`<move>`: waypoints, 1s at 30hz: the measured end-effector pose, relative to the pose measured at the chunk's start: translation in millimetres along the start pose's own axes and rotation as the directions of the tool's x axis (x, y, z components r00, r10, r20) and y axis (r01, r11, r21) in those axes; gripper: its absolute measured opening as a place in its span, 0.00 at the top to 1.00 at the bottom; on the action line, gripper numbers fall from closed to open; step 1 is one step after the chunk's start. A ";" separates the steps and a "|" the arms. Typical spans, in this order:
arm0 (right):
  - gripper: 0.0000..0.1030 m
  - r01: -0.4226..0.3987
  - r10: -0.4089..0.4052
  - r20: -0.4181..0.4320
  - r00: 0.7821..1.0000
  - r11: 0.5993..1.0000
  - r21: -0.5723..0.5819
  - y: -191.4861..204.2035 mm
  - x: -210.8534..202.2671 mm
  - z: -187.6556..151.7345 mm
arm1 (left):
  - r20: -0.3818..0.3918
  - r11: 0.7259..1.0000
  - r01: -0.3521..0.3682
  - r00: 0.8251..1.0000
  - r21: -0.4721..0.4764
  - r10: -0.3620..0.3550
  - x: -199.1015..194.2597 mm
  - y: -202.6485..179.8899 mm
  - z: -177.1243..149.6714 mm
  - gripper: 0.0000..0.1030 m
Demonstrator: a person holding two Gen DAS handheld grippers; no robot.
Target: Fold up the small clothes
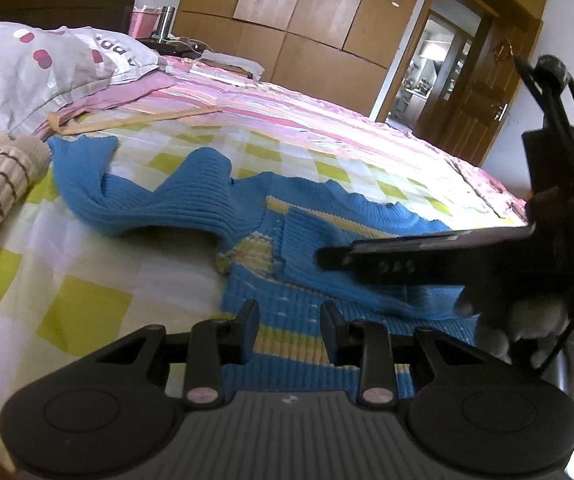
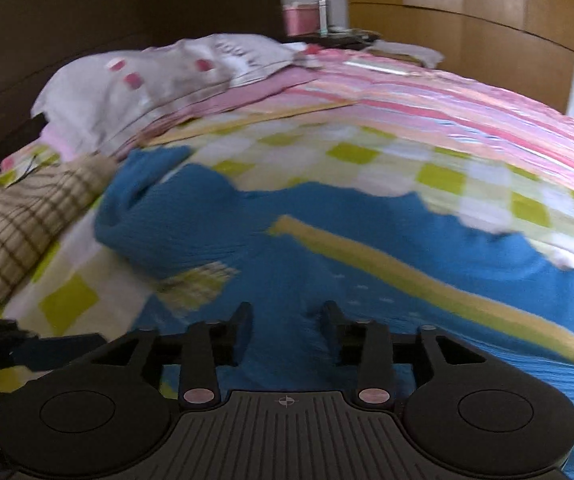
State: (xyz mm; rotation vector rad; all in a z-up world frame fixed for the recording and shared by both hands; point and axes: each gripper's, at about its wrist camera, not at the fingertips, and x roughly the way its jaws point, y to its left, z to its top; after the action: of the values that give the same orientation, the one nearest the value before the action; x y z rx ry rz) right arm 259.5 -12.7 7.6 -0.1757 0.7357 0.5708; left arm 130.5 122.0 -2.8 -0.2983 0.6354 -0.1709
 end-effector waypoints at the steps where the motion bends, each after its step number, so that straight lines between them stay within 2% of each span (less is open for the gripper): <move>1: 0.58 -0.005 0.005 -0.002 1.000 1.000 -0.008 2.9 0.5 -1.7 | 0.001 1.000 0.002 1.000 -0.006 -0.002 0.0 1.1 0.8 0.63; 4: 0.57 -0.022 0.022 0.001 1.000 1.000 -0.006 8.2 -3.9 -2.8 | 0.000 1.000 0.008 1.000 -0.019 -0.008 -0.6 3.2 1.4 0.63; 11: 0.55 0.034 -0.035 0.053 0.998 0.999 0.012 -2.5 3.0 13.6 | 0.002 1.000 0.011 1.000 -0.021 -0.011 -1.0 3.2 1.4 0.63; 15: 0.58 0.060 -0.060 -0.015 0.998 0.998 0.016 -13.8 29.1 21.3 | -0.004 0.999 0.016 1.000 -0.029 -0.016 0.5 4.2 1.9 0.62; 16: 0.62 0.051 -0.050 -0.029 0.998 0.998 0.034 -16.3 33.5 21.8 | -0.004 0.999 0.015 1.000 -0.029 -0.015 0.8 4.3 1.8 0.62; 18: 0.82 0.017 -0.015 -0.026 1.000 0.998 0.057 -17.6 34.5 23.1 | -0.005 0.999 0.015 1.000 -0.030 -0.015 1.0 4.9 1.9 0.62; 19: 0.96 0.003 -0.002 -0.028 1.000 0.998 0.062 -16.4 34.1 24.4 | -0.007 0.999 0.014 1.000 -0.032 -0.015 1.6 5.4 2.0 0.62; 25: 0.95 -0.006 0.005 0.021 1.000 0.998 0.066 -8.8 28.9 35.6 | -0.005 0.999 0.013 1.000 -0.036 -0.014 2.2 5.9 2.1 0.62; 27: 0.95 0.011 -0.011 0.012 1.000 0.998 0.067 -9.6 35.3 36.2 | -0.004 0.999 0.011 1.000 -0.036 -0.012 2.4 5.9 2.1 0.62; 29: 0.87 0.034 -0.033 -0.022 0.999 0.998 0.046 -8.7 44.0 34.2 | -0.004 0.999 0.005 1.000 -0.035 -0.005 2.4 6.0 1.9 0.62; 30: 0.87 0.042 -0.041 -0.018 0.999 0.998 0.045 -8.2 44.0 32.8 | -0.002 0.999 0.000 1.000 -0.035 0.000 2.2 6.4 1.9 0.62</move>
State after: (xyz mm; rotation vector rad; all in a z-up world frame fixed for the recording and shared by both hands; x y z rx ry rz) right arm 309.4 10.6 1.5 -0.1534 0.7588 0.5135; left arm 133.7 127.9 -4.7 -0.3319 0.6412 -0.1607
